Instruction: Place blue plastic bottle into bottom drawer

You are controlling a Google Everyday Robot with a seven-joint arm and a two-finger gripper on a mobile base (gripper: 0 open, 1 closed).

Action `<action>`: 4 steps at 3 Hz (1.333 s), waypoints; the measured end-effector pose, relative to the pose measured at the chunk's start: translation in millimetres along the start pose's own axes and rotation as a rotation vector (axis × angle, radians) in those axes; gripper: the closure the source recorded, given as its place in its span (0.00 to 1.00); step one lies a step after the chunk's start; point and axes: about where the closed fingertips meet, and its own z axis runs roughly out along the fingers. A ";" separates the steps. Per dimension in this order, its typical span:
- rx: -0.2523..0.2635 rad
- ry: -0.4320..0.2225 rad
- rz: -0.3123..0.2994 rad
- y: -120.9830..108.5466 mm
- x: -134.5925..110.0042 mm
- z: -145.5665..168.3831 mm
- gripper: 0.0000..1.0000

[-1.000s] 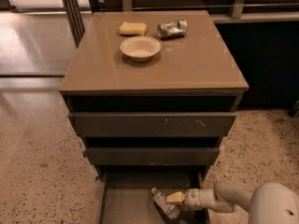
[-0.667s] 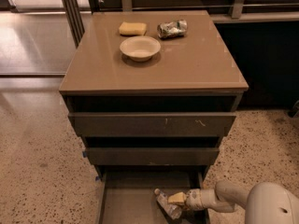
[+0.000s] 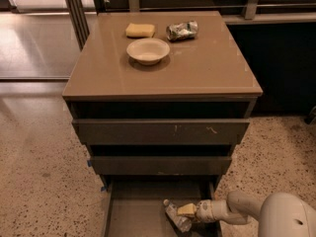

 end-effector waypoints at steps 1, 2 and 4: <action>0.000 0.000 0.000 0.0 0.0 0.0 0.35; 0.000 0.000 0.000 0.0 0.0 0.1 0.12; 0.000 0.000 0.000 0.0 0.1 0.2 0.00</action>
Offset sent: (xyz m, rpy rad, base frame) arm 0.0000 0.0000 0.0000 0.0000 0.0000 0.0000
